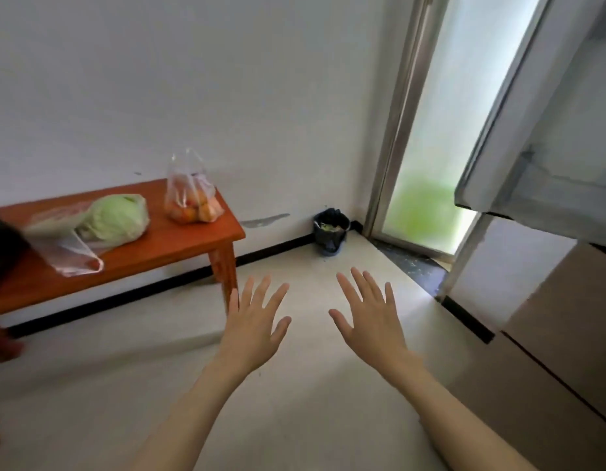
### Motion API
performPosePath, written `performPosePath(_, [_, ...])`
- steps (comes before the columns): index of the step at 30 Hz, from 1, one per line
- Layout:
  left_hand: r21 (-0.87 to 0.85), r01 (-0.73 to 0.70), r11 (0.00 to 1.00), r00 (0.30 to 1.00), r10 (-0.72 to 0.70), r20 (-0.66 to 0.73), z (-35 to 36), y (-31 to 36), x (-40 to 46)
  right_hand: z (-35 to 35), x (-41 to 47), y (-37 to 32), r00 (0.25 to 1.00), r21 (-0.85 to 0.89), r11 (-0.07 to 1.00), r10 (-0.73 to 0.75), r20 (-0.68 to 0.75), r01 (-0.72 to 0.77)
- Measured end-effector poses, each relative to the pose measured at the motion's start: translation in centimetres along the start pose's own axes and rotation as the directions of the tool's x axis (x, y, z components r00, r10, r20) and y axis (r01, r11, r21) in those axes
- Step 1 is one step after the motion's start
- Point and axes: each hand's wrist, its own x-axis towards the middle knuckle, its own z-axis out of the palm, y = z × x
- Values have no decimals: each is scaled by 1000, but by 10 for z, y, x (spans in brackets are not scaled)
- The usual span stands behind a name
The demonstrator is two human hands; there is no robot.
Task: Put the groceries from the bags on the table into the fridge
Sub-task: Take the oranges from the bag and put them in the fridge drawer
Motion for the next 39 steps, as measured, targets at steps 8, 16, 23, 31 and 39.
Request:
performPosePath(8, [-70, 211, 975, 977, -208, 48, -11, -129, 8, 53, 86, -107, 992, 92, 990, -110, 69, 103])
performPosePath(16, [-93, 289, 953, 956, -283, 73, 2, -205, 68, 101, 190, -149, 983, 113, 980, -170, 75, 161])
performPosePath(23, [-41, 320, 947, 946, -317, 65, 4, -265, 164, 146, 303, -160, 981, 155, 981, -141, 136, 119])
performPosePath(31, [-63, 356, 932, 934, -358, -17, 1, -325, 257, 169, 415, -180, 970, 252, 961, -165, 179, 117])
performPosePath(39, [-273, 415, 868, 874, -464, -144, 0, -382, 350, 182, 517, -219, 971, 651, 753, -70, 231, -100])
